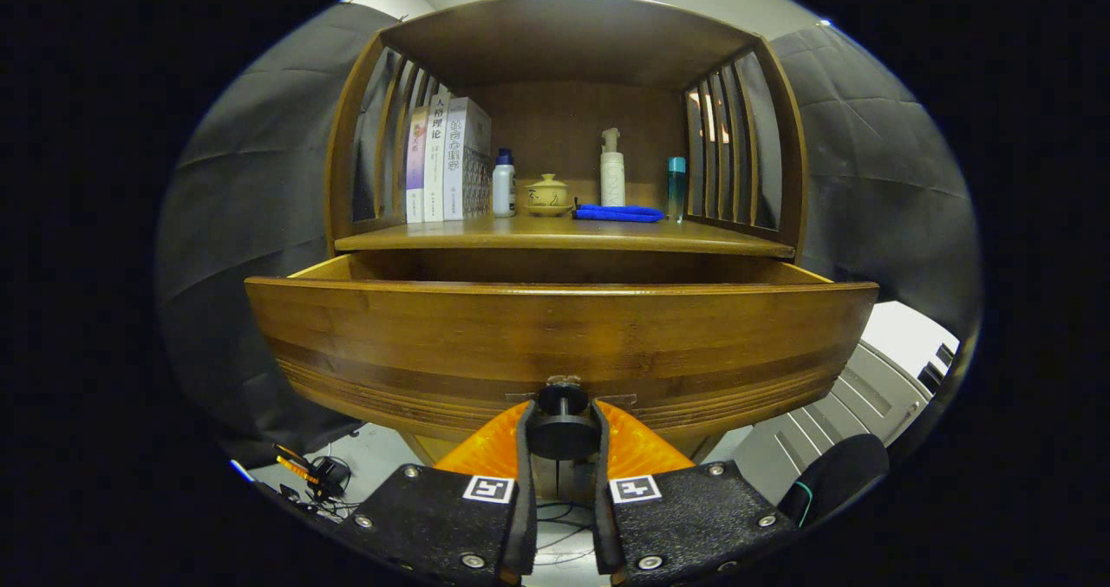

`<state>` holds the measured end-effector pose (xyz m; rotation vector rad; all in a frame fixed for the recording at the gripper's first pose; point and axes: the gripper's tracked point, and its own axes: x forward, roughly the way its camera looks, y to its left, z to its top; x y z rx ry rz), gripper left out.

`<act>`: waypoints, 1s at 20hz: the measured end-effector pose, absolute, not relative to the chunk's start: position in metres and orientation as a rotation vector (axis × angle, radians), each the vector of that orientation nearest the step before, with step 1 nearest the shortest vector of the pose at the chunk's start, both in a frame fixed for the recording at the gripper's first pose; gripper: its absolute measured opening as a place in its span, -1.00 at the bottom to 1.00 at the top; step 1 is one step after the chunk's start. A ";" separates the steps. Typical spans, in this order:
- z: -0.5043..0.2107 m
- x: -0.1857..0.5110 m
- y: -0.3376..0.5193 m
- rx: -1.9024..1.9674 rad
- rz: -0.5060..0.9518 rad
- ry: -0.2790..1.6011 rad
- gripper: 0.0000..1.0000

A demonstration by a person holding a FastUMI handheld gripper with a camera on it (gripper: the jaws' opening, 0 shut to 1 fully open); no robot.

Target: Pull open the drawer, take out the items inside it, and place them on the countertop above the cabinet.

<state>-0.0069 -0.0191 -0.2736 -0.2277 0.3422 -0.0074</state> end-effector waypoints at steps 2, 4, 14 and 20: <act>-0.275 -0.023 -0.019 -0.226 -0.005 0.349 -0.47; -0.276 -0.040 -0.020 -0.226 -0.005 0.351 -0.48; -0.281 -0.089 -0.014 -0.218 0.040 0.383 -0.46; -0.248 -0.102 -0.016 -0.255 0.081 0.327 0.33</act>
